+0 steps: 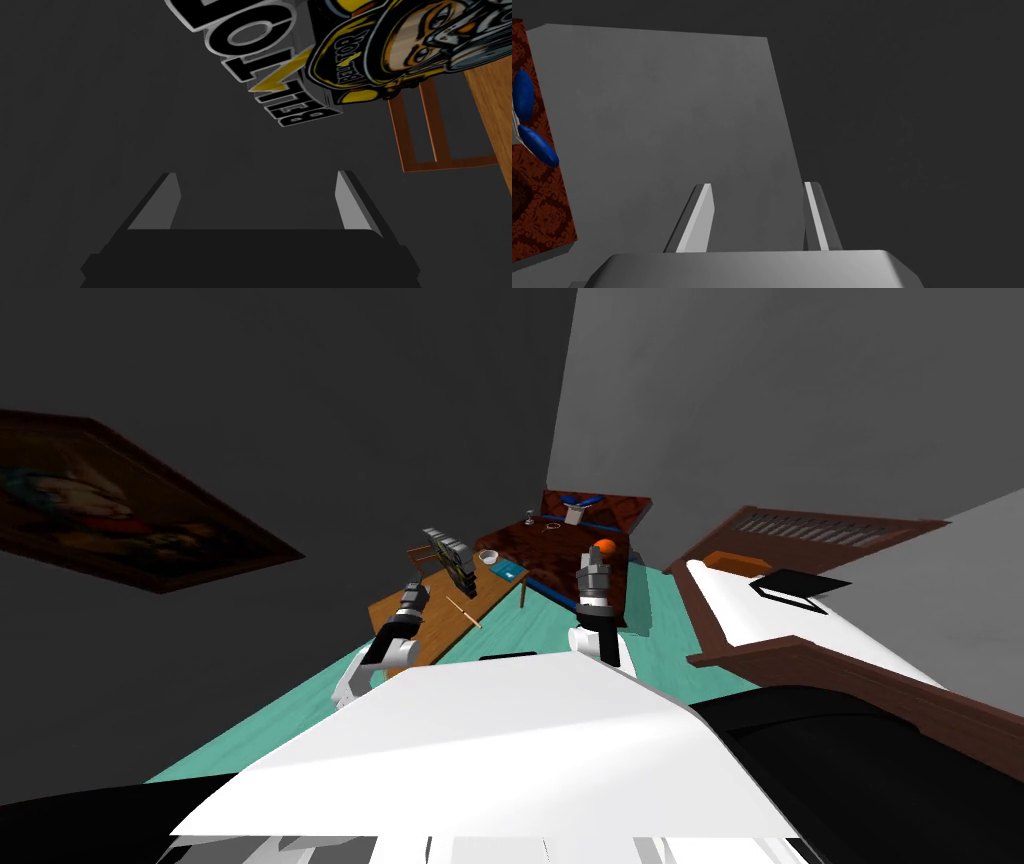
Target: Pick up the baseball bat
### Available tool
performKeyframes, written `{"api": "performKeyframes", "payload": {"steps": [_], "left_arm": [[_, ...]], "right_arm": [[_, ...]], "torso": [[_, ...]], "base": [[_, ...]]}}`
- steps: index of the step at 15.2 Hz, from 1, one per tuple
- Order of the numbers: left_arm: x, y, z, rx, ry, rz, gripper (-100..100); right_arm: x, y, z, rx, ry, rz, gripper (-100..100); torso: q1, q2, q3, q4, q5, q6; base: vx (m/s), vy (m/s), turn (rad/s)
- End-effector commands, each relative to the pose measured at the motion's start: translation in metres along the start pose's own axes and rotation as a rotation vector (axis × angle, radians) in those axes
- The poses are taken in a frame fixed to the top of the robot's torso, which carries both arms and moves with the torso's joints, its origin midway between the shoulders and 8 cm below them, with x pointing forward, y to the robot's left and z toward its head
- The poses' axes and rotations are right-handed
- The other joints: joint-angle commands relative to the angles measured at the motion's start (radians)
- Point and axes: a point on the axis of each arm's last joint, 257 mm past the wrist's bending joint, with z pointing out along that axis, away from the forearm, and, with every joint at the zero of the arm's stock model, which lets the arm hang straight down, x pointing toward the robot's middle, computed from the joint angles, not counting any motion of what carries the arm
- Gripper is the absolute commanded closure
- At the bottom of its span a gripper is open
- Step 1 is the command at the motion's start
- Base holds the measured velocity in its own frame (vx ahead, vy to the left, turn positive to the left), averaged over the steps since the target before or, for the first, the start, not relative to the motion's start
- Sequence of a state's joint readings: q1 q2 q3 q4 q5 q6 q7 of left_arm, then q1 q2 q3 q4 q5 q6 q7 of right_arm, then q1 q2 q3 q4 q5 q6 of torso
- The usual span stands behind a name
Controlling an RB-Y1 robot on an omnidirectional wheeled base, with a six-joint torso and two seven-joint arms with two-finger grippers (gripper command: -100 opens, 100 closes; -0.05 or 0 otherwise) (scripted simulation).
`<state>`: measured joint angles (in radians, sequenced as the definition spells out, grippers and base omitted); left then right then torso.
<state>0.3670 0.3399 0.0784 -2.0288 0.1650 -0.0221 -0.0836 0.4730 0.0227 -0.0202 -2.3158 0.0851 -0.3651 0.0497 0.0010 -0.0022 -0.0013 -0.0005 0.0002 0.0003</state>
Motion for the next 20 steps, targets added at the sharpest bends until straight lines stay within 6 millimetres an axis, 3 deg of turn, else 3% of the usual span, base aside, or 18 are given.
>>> {"api": "performKeyframes", "payload": {"steps": [1, 2, 6, 7, 8, 10, 11, 15, 17, 18, 20], "left_arm": [[-0.012, 0.034, -0.001, -0.092, -0.001, 0.033, -100], [-0.011, 0.039, -0.002, -0.111, 0.001, 0.033, -100], [-0.028, 0.093, -0.005, -0.261, 0.002, 0.073, -100], [-0.027, 0.093, -0.006, -0.265, 0.003, 0.073, -100], [-0.037, 0.115, -0.008, -0.323, 0.001, 0.09, -100], [-0.036, 0.12, -0.01, -0.344, 0.004, 0.089, -100], [-0.045, 0.144, -0.015, -0.409, 0.004, 0.104, -100], [-0.053, 0.172, -0.025, -0.501, 0.011, 0.114, -100], [-0.061, 0.197, -0.035, -0.58, 0.017, 0.122, -100], [-0.061, 0.197, -0.035, -0.58, 0.017, 0.122, -100], [-0.068, 0.221, -0.046, -0.657, 0.024, 0.127, -100]], "right_arm": [[0.0, 0.0, 0.0, 0.0, 0.0, 0.0, 0], [0.0, 0.0, 0.0, 0.0, 0.0, 0.0, 0], [0.0, 0.0, 0.0, 0.0, 0.0, 0.0, 0], [0.0, 0.0, 0.0, 0.0, 0.0, 0.0, 0], [0.0, 0.0, 0.0, 0.0, 0.0, 0.0, 0], [0.0, 0.0, 0.0, 0.0, 0.0, 0.0, 0], [0.0, 0.0, 0.0, 0.0, 0.0, 0.0, 0], [0.0, 0.0, 0.0, 0.0, 0.0, 0.0, 0], [0.0, 0.0, 0.0, 0.0, 0.0, 0.0, 0], [0.0, 0.0, 0.0, 0.0, 0.0, 0.0, 0], [0.0, 0.0, 0.0, 0.0, 0.0, 0.0, 0]], "torso": [[0.0, 0.0, 0.0, 0.0, 0.0, 0.0], [0.0, 0.0, 0.0, 0.0, 0.0, 0.0], [0.001, -0.001, 0.0, 0.0, 0.0, 0.0], [0.001, -0.001, 0.0, 0.0, 0.0, 0.0], [0.001, 0.0, 0.0, 0.0, 0.0, 0.0], [0.0, 0.0, 0.0, 0.0, 0.0, 0.0], [0.0, 0.0, 0.0, 0.0, 0.0, 0.0], [0.0, 0.0, 0.0, 0.0, 0.0, 0.0], [0.0, 0.0, 0.0, 0.0, 0.0, 0.0], [0.0, 0.0, 0.0, 0.0, 0.0, 0.0], [0.0, 0.0, 0.0, 0.0, 0.0, 0.0]], "base": [[0.022, 0.017, -0.242], [0.023, 0.018, -0.205], [0.027, 0.022, -0.202], [0.017, 0.018, -0.07], [0.018, 0.015, -0.149], [0.015, 0.016, -0.136], [0.016, 0.012, -0.179], [0.02, 0.021, -0.178], [0.02, 0.018, -0.2], [0.012, 0.018, -0.063], [0.012, 0.019, -0.159]]}}
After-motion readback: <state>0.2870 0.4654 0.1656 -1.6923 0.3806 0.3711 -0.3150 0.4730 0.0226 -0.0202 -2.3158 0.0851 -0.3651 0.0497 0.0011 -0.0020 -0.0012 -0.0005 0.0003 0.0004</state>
